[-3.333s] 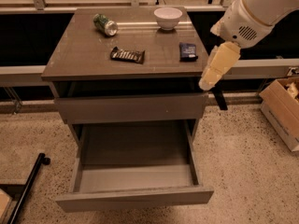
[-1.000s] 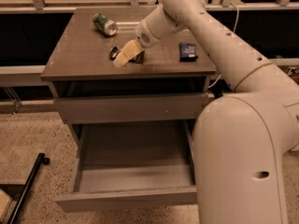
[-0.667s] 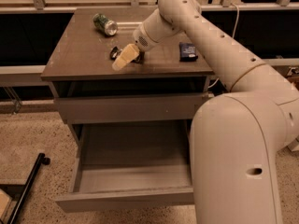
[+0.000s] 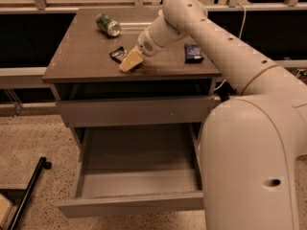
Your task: Place rxbar chocolate into middle drawer
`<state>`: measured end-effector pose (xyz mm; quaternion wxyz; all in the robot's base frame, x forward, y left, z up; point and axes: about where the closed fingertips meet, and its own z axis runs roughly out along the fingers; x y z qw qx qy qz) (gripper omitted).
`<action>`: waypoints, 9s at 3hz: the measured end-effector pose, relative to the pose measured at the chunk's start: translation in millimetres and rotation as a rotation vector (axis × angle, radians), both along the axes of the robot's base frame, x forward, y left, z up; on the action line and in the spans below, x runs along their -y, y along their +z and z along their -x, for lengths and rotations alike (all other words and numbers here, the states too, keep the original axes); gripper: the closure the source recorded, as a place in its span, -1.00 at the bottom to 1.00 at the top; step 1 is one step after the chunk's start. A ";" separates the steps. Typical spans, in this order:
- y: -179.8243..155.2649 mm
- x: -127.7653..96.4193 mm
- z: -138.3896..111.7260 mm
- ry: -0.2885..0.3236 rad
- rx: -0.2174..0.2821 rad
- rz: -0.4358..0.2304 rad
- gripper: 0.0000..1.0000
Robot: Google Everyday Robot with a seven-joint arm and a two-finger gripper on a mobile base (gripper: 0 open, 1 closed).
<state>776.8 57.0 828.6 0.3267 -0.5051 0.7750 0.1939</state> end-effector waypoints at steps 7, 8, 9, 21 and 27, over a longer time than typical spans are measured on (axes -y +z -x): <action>53.0 42.6 99.8 0.047 0.043 -0.104 -0.44; 40.8 23.4 80.2 0.060 0.041 -0.114 -0.93; 24.2 14.3 72.0 0.060 0.031 -0.095 -1.00; -45.9 85.8 201.5 0.182 0.032 0.165 1.00; -409.7 83.6 197.9 0.031 -0.179 -0.181 1.00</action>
Offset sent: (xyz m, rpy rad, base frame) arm -0.0536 -0.0435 0.0863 0.0172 -0.1481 -0.0372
